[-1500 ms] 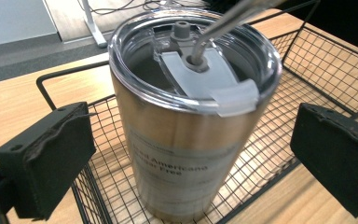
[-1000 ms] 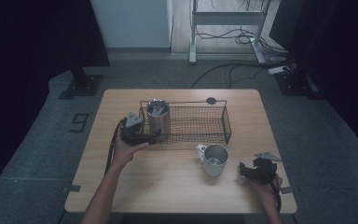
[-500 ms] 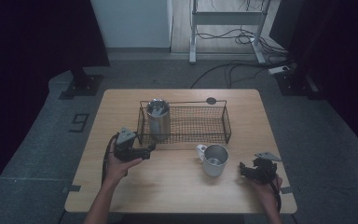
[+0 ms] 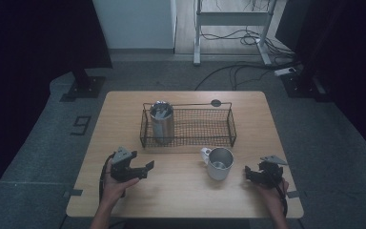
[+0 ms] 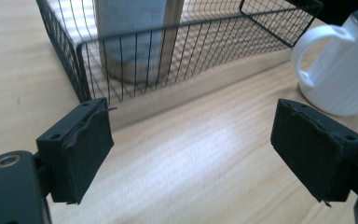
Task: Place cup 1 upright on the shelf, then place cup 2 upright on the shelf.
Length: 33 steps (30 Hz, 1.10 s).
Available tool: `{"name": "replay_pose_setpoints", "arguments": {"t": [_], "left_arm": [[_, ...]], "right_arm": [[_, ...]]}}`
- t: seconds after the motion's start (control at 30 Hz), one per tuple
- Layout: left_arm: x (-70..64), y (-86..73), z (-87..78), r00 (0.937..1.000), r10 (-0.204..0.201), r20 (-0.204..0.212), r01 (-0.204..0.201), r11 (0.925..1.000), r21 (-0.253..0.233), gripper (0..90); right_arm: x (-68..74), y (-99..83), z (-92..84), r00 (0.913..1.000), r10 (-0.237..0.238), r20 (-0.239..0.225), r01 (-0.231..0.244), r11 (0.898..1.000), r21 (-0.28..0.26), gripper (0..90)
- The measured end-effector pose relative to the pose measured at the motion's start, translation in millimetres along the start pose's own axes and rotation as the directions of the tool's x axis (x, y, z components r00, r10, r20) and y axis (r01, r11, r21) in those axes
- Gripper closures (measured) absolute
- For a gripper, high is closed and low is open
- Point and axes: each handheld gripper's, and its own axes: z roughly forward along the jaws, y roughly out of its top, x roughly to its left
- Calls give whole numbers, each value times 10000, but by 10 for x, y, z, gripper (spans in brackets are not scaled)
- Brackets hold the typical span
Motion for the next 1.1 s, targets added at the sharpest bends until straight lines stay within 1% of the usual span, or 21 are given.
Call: {"name": "replay_pose_setpoints", "arguments": {"t": [0.07,0.1,0.2,0.3,0.33,0.4,0.47,0.5,0.67,0.7,0.83,0.97,1.0,1.1], "left_arm": [[8,-67,8,10000,20,-19,-19,9998,180,136],[11,-109,26,10000,14,-49,-13,9994,347,138],[9,-154,42,10000,33,-65,-30,9988,488,140],[1,-231,85,9995,173,-280,-150,9967,799,141],[-1,-240,98,9993,139,-337,-112,9969,781,143],[-4,-235,102,9994,139,-312,-116,9973,721,144],[-14,-220,101,9991,215,-372,-190,9976,660,144],[-14,-219,100,9991,168,-387,-144,9980,611,144],[-16,-226,107,9991,134,-404,-110,9981,604,145],[-18,-219,111,9994,133,-332,-114,9983,564,145],[-33,-208,130,9995,181,-254,-166,9981,591,145],[-47,-218,158,9994,243,-231,-226,9971,730,145],[-55,-227,171,9994,247,-223,-229,9965,805,145],[-63,-223,163,9998,193,-74,-187,9969,764,146]], "right_arm": [[0,0,0,10000,1,3,-1,10000,-3,113],[0,0,0,10000,2,2,-2,10000,-2,114],[0,0,0,10000,1,6,-1,10000,-3,114],[0,0,-1,10000,7,7,-7,10000,-4,115],[-1,0,0,10000,13,13,-13,10000,-4,114],[-1,0,0,10000,15,16,-15,10000,-5,114],[-1,0,0,10000,20,20,-20,10000,-6,115],[-1,0,0,10000,22,19,-22,10000,-6,115],[-3,0,-2,10000,39,20,-39,10000,-22,126],[-5,-1,-6,10000,80,42,-80,10000,-40,131],[1,-6,-13,10000,21,9,-21,10000,-46,132],[8,-17,-26,10000,-37,-76,36,9999,-100,133],[3,-26,-40,10000,-14,-95,13,9999,-172,134],[-6,-39,-68,9999,97,-120,-100,9996,-252,137]]}}
